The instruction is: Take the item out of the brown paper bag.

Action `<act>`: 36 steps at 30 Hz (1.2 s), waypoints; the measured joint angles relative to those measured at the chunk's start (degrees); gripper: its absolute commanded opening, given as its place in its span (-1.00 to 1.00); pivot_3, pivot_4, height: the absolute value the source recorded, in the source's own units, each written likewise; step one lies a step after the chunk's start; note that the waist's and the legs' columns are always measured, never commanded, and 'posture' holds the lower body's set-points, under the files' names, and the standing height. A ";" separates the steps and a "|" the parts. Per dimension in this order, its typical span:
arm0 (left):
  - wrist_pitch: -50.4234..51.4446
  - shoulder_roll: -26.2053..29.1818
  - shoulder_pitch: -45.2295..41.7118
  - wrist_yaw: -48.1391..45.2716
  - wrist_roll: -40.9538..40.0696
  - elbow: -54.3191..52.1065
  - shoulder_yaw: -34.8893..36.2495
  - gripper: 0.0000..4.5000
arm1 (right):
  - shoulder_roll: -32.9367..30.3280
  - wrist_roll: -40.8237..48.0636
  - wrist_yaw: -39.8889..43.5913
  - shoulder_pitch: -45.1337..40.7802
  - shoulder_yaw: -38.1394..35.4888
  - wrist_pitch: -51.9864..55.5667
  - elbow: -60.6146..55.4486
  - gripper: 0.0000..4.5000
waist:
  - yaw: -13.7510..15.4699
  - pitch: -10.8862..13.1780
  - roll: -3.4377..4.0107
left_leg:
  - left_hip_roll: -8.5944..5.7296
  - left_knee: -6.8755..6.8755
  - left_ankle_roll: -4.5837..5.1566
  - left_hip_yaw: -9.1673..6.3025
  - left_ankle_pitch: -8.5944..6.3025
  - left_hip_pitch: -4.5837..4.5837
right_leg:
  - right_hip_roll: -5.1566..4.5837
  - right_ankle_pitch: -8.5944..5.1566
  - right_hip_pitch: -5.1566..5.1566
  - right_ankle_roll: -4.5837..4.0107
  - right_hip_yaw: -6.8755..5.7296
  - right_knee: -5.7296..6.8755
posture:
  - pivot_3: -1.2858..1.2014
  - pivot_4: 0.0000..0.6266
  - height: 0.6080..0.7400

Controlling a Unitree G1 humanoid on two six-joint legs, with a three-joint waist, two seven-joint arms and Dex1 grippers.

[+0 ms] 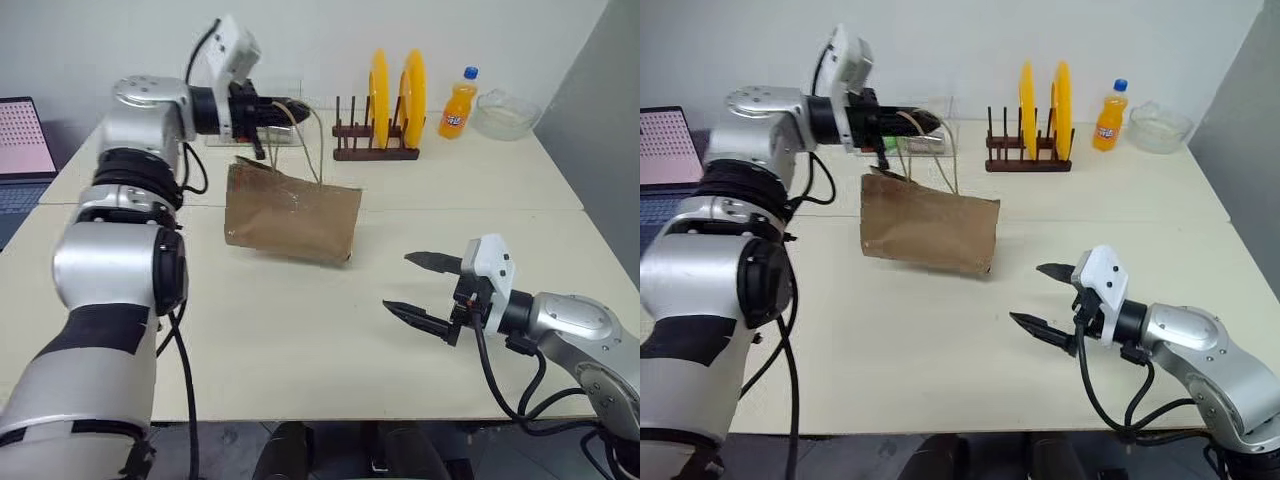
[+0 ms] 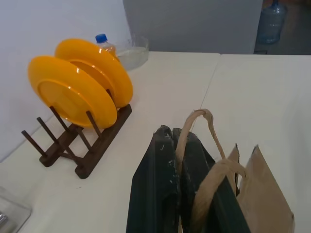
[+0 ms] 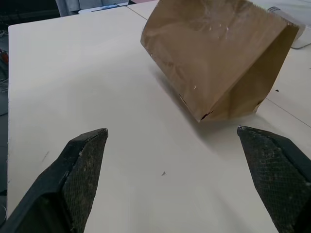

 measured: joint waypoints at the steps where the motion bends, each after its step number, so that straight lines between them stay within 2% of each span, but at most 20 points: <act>1: -0.30 -0.92 -0.12 1.05 0.06 0.85 0.12 -0.98 | 0.00 0.02 -0.28 0.49 -0.14 0.09 -0.36 1.00 | 0.03 0.01 -0.01 | -0.01 0.03 0.00 0.00 0.00 0.01 | 0.00 0.00 0.00 0.02 0.01 0.05 | 0.03 -0.52 1.00; 8: -1.55 -5.44 -2.61 6.44 0.27 3.01 1.64 -0.98 | -0.15 0.34 -1.88 2.73 -1.45 0.85 -2.18 1.00 | 0.04 0.03 -0.04 | -0.01 0.07 0.00 0.00 0.01 0.09 | 0.00 -0.01 -0.02 0.04 0.01 0.28 | 0.03 -0.52 1.00; 21: -2.77 -9.87 -2.91 12.46 2.27 4.69 2.36 -0.98 | -1.33 0.29 -3.42 4.19 -3.05 0.90 -3.35 1.00 | 0.02 0.03 -0.05 | -0.02 0.07 0.00 0.05 0.01 0.09 | 0.01 -0.01 -0.06 0.04 0.07 0.35 | 0.03 -0.52 1.00; 31: -3.65 -10.75 -1.42 11.96 5.02 5.20 2.22 -0.98 | -0.90 0.46 -7.98 3.86 -3.73 2.40 -3.42 1.00 | 0.03 0.03 -0.05 | -0.03 0.07 0.00 0.09 0.01 0.12 | 0.01 0.00 -0.06 0.03 0.11 0.38 | 0.03 -0.52 1.00; 36: -3.61 -10.43 -0.44 10.17 5.53 5.20 2.16 -0.98 | 1.16 6.61 -12.92 0.59 -8.60 6.84 -4.21 1.00 | 0.00 0.03 -0.05 | -0.02 0.07 0.00 0.10 0.01 0.15 | 0.01 0.01 -0.07 0.00 0.14 0.42 | 0.03 -0.52 1.00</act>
